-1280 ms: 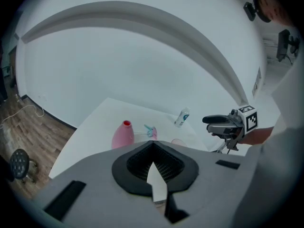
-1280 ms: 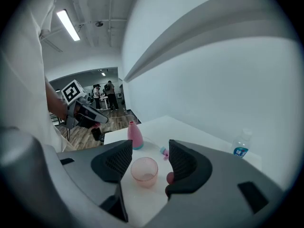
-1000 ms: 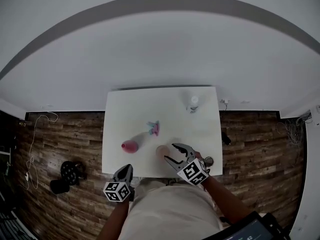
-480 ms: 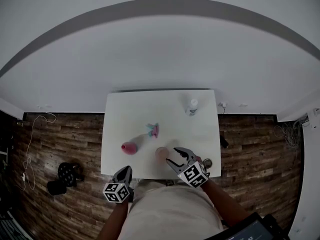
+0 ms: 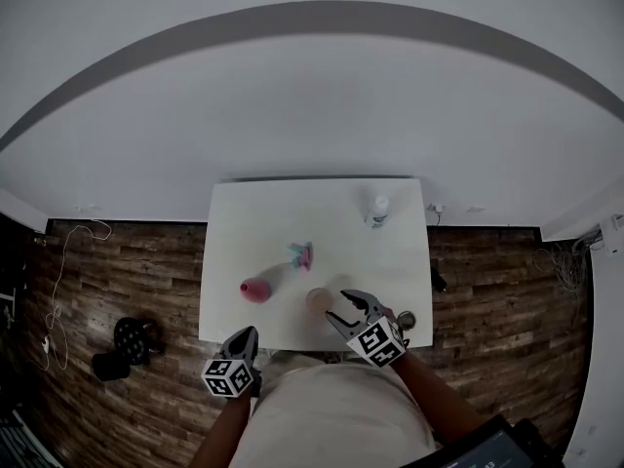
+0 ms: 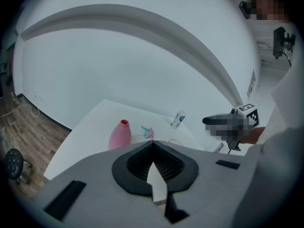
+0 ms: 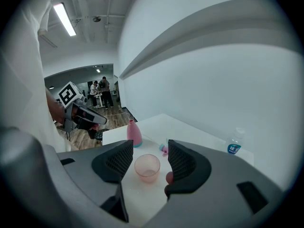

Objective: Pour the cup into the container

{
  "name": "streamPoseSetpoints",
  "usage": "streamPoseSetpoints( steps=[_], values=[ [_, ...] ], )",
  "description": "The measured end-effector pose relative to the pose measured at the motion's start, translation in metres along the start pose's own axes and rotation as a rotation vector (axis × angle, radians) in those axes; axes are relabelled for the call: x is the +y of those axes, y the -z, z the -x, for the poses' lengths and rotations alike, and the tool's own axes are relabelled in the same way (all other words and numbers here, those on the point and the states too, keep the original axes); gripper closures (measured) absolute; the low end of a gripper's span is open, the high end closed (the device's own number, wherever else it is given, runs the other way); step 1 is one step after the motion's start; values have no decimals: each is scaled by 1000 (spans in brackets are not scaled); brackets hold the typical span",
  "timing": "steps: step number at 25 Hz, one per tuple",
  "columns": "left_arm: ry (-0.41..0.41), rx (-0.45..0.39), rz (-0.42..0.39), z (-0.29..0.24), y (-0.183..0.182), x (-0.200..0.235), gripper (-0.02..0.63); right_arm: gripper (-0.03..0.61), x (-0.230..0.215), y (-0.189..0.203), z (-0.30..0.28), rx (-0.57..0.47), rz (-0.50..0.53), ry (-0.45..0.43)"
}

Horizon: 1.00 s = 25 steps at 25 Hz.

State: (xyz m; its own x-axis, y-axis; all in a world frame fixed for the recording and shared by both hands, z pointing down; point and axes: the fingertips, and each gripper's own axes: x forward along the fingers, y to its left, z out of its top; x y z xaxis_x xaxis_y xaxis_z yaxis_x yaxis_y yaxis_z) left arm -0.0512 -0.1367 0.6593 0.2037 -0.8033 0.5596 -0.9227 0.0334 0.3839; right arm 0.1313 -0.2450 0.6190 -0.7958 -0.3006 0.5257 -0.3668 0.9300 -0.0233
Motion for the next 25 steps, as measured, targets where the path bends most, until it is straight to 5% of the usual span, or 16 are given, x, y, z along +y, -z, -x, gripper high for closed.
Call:
streamPoseSetpoints(
  steps=[25],
  values=[
    [-7,13,-14,8,4,3,604,341,8,4,-4,15,21,32]
  ],
)
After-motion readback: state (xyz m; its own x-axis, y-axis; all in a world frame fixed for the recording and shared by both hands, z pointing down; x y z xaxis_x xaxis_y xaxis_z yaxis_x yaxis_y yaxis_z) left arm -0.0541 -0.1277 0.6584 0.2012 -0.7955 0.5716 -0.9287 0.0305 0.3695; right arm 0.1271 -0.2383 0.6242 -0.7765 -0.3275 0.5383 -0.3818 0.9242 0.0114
